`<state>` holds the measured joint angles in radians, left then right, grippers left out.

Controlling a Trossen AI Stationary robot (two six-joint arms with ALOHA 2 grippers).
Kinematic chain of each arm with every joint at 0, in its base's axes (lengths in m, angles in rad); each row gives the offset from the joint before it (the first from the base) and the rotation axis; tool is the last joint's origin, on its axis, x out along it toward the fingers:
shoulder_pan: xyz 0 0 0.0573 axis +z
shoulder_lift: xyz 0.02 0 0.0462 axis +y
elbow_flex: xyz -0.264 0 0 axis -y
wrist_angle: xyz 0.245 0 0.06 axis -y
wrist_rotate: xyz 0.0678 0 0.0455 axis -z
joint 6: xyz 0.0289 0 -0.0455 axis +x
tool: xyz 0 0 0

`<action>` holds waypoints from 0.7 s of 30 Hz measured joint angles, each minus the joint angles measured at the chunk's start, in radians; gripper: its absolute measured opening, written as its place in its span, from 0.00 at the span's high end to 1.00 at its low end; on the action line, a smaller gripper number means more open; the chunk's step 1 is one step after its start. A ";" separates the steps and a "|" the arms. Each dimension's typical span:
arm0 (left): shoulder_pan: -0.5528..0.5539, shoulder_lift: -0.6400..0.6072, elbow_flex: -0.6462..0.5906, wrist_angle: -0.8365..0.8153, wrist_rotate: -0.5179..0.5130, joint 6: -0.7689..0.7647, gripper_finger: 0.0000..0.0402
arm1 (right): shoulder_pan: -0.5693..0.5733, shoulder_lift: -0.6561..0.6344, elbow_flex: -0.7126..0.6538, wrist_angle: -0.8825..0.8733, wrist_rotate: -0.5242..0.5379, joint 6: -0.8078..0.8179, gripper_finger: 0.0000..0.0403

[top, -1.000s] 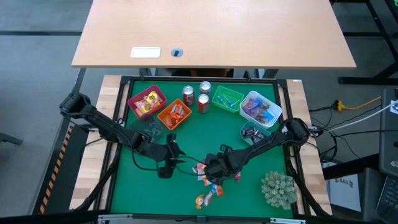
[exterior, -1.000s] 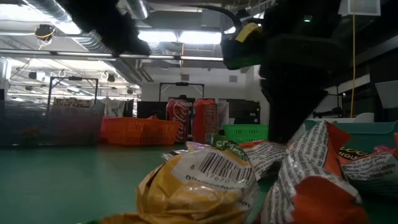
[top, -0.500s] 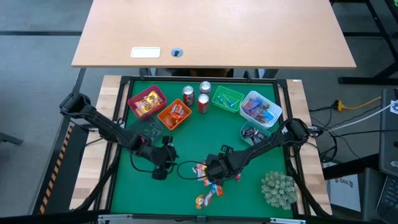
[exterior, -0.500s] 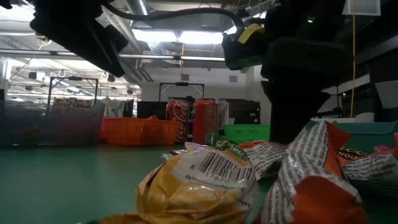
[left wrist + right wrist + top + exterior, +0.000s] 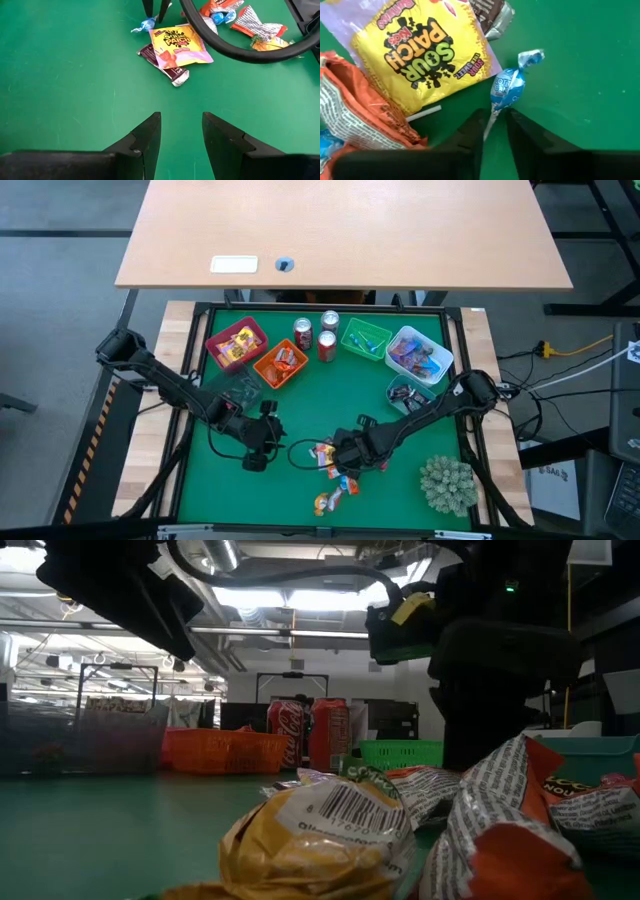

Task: Sort candy
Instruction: Put the blue candy into the green bin

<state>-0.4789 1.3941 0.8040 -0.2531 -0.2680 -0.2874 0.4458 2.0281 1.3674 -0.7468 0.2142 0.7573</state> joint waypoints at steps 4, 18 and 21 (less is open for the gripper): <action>0.000 0.000 0.000 0.000 -0.001 -0.001 0.67 | -0.001 0.002 0.020 -0.041 -0.001 -0.061 0.96; 0.000 0.000 0.000 0.035 -0.003 -0.002 0.67 | -0.117 -0.038 0.242 -0.546 0.191 -0.380 0.99; 0.000 0.001 0.000 0.047 -0.005 -0.002 0.67 | -0.181 -0.102 0.217 -0.585 0.239 -0.427 0.97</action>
<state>-0.4786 1.3948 0.8040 -0.2062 -0.2730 -0.2893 0.2643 1.9265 1.5841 -1.3317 0.4533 0.3298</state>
